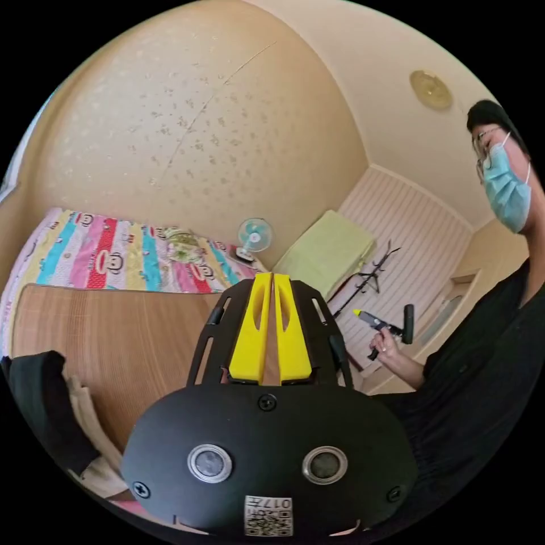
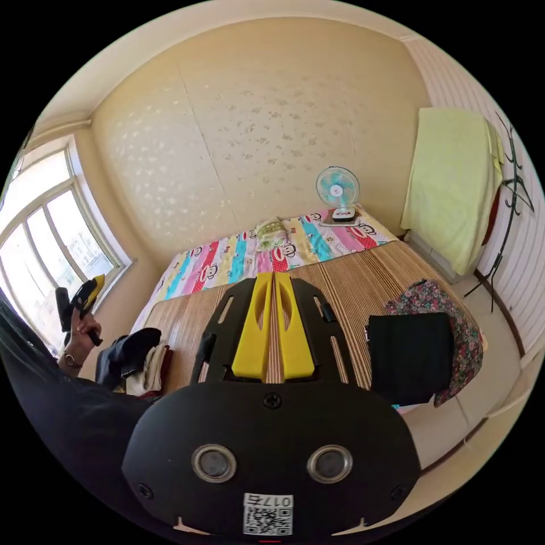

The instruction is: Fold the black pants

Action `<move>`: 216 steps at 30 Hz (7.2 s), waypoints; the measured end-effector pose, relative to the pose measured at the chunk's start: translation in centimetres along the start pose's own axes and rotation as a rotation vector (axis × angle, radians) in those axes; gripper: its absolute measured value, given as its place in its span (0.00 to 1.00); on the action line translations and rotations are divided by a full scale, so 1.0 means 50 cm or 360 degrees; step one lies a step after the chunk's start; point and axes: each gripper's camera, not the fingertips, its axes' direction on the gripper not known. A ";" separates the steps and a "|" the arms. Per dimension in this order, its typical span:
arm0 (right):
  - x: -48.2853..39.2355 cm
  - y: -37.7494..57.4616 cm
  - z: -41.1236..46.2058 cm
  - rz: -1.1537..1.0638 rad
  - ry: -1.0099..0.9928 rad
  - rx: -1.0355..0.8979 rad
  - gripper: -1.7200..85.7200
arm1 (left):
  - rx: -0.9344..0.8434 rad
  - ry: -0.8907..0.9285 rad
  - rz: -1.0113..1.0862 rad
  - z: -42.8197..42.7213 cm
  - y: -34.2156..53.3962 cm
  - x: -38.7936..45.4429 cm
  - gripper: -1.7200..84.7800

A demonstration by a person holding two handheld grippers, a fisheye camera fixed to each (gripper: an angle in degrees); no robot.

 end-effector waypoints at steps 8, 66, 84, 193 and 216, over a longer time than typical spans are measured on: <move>0.230 0.020 -0.067 -0.0348 0.0284 0.0092 0.03 | -0.0266 0.0331 0.0021 0.305 0.094 0.122 0.01; 0.821 -0.293 -0.017 0.0612 -0.0809 -0.0895 0.04 | -0.0032 0.0049 -0.0414 0.446 0.071 0.091 0.01; -0.067 -0.146 0.527 -0.1546 -0.0399 -0.1630 0.17 | -0.0095 -0.0185 -0.0484 0.470 0.080 0.110 0.01; -0.515 0.160 -0.513 -0.0522 -0.0600 0.0850 0.04 | 0.0329 -0.0279 0.1006 -0.436 0.066 0.691 0.03; -0.319 -0.641 0.480 -0.0177 0.0274 -0.0233 0.11 | -0.0069 -0.1231 -0.0180 -0.045 -0.373 -0.282 0.08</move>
